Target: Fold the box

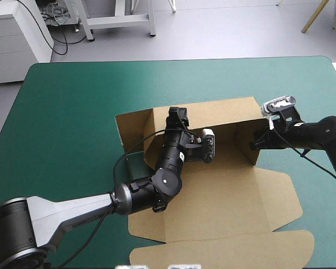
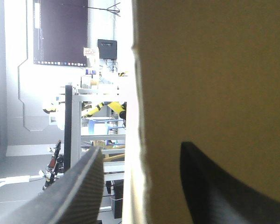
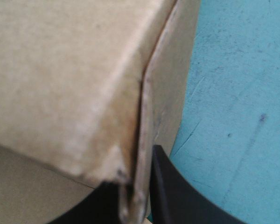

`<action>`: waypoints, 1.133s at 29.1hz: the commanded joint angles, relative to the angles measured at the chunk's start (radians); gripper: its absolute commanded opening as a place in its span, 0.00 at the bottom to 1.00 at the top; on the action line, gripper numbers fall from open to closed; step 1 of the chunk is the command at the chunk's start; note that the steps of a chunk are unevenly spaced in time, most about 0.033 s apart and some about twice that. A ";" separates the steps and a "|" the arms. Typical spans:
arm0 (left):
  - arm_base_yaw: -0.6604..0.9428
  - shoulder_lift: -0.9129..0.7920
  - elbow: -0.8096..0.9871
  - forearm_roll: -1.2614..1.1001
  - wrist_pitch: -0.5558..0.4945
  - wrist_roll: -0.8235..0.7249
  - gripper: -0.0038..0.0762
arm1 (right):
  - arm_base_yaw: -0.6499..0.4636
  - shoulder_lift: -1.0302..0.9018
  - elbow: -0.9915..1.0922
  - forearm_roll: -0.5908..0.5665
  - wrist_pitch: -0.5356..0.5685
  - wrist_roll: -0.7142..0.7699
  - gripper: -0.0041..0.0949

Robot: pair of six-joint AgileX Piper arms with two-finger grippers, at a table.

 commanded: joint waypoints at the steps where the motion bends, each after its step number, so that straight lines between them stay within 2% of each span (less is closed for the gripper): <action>1: -0.016 -0.043 -0.028 0.112 0.033 -0.065 0.56 | 0.002 -0.030 -0.028 0.066 -0.005 0.043 0.04; 4: -0.046 -0.055 -0.028 0.112 0.035 -0.067 0.56 | 0.002 -0.032 -0.034 0.054 -0.003 0.087 0.04; 14: -0.198 -0.135 -0.028 0.112 0.204 -0.085 0.56 | 0.002 -0.032 -0.034 0.012 -0.001 0.109 0.04; 23: -0.370 -0.307 -0.028 0.112 0.336 -0.077 0.55 | 0.002 -0.071 -0.035 -0.092 0.000 0.235 0.04; 26: -0.394 -0.384 -0.028 0.112 0.373 -0.077 0.49 | 0.002 -0.101 -0.066 -0.170 0.022 0.331 0.04; 28: -0.396 -0.428 -0.028 0.112 0.388 -0.077 0.44 | 0.002 -0.111 -0.108 -0.216 0.074 0.393 0.04; 33: -0.380 -0.541 -0.028 0.112 0.399 -0.027 0.25 | 0.002 -0.109 -0.231 -0.257 0.229 0.475 0.04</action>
